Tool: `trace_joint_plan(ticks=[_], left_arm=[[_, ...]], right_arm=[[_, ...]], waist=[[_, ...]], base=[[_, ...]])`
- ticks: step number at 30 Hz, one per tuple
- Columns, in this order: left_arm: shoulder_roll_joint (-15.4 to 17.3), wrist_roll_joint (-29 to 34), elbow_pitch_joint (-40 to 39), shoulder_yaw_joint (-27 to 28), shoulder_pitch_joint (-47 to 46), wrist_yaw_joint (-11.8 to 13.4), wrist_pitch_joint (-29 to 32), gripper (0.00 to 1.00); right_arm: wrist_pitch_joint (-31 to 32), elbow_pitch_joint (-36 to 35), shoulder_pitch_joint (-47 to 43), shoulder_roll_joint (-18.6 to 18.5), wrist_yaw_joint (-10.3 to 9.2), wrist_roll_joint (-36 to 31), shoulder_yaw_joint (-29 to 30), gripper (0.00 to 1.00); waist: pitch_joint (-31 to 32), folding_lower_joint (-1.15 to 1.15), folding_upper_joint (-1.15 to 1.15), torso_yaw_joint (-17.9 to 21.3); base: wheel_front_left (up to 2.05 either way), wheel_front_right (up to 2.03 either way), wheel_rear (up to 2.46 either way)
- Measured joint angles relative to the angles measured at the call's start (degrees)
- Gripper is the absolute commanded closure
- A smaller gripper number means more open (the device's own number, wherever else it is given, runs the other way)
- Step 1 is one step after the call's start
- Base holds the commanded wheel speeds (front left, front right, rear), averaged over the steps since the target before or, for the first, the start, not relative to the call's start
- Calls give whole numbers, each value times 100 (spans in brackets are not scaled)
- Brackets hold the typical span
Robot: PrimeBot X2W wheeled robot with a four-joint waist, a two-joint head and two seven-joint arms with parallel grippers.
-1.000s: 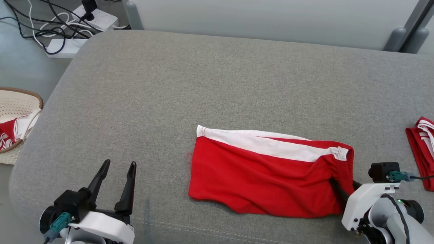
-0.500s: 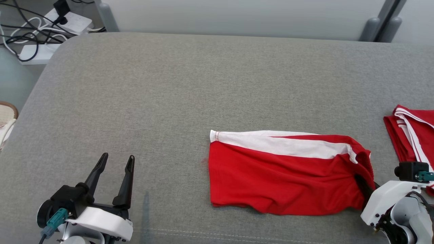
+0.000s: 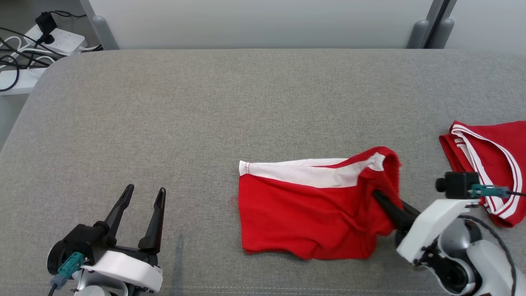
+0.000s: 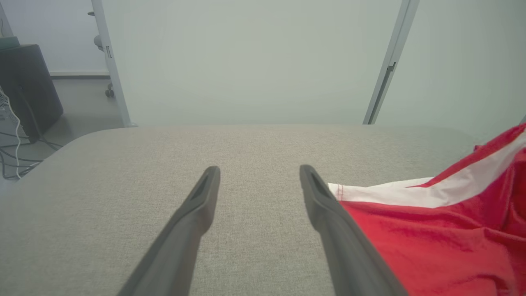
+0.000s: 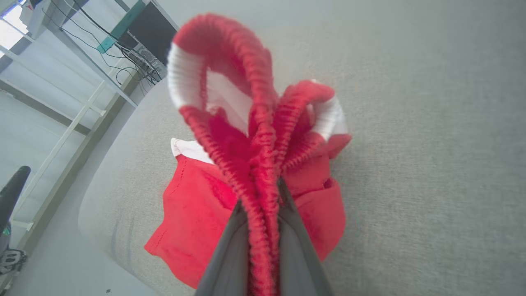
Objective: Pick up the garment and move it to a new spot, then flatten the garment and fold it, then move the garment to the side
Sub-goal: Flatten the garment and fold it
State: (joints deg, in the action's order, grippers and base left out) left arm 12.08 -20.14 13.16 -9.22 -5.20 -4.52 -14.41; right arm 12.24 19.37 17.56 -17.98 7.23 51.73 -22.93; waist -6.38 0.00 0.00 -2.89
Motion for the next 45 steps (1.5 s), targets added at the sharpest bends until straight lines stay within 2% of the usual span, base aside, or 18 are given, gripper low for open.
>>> trace_joint_plan(ticks=[4, 7, 12, 18, 19, 20, 21, 29, 32, 35, 38, 41, 45], left_arm=[[-15, 48, 12, -8, -12, -48, 0, 0], [-32, 52, 16, -25, -38, -55, -1, 0], [-89, 66, 38, -94, -131, -116, -1, 0], [-203, 97, 74, -137, -153, -155, 0, 0], [-207, 97, 77, -138, -174, -155, -1, 0], [-204, 98, 79, -136, -197, -155, -1, 0], [-204, 100, 81, -136, -226, -155, -1, 0], [-249, 178, 87, -135, -246, -205, 0, 0], [-293, 200, 109, -130, -257, -207, -1, 0], [-360, 200, 140, -112, -297, -231, 0, 0], [-368, 202, 138, -46, -332, -231, 0, 0], [-369, 230, 133, 52, -331, -231, -1, 0], [-364, 260, 87, 152, -324, -230, -1, 0]], right_arm=[[245, -545, -36, 294, 0, 24, -142, 100], [357, -546, -2, 612, 0, -182, -256, 100], [353, -23, 395, 1083, 0, -610, -498, 100], [249, 724, 770, 1284, 0, -748, -642, 100], [242, 823, 818, 1298, 0, -746, -687, 65], [234, 914, 866, 1313, 0, -735, -722, 36], [207, 972, 909, 1337, 0, -734, -739, 0], [-385, 1036, 1303, 1403, 0, -374, -1213, 0], [-740, 667, 1309, 1410, 0, -35, -1377, 0], [-1448, 211, 1311, 1319, 0, -52, -1261, 0], [-2158, 14, 1260, 804, 1, -545, -886, 0], [-2509, -10, 962, 339, 0, -1200, -252, 0], [-2642, -231, 274, 212, 0, -2115, 594, 0]], waist=[[-14, 0, 0, -33], [-34, 0, 0, -98], [-62, 0, 0, -295], [-96, 0, 0, -560], [-111, 0, 0, -590], [-130, 0, 0, -607], [-150, 0, 0, -618], [-255, 0, 0, -598], [-247, 0, 0, -572], [-222, 0, 0, -543], [-186, 0, 0, -469], [-140, 0, 0, -357], [-73, 0, 0, -206]], base=[[0, 0, 0], [0, 0, 0], [0, 0, 0], [0, 0, 0], [0, 0, 0], [0, 0, 0], [0, 0, 0], [0, 0, 0], [0, 0, 0], [0, 0, 0], [0, 0, 0], [0, 0, 0], [0, 0, 0]])
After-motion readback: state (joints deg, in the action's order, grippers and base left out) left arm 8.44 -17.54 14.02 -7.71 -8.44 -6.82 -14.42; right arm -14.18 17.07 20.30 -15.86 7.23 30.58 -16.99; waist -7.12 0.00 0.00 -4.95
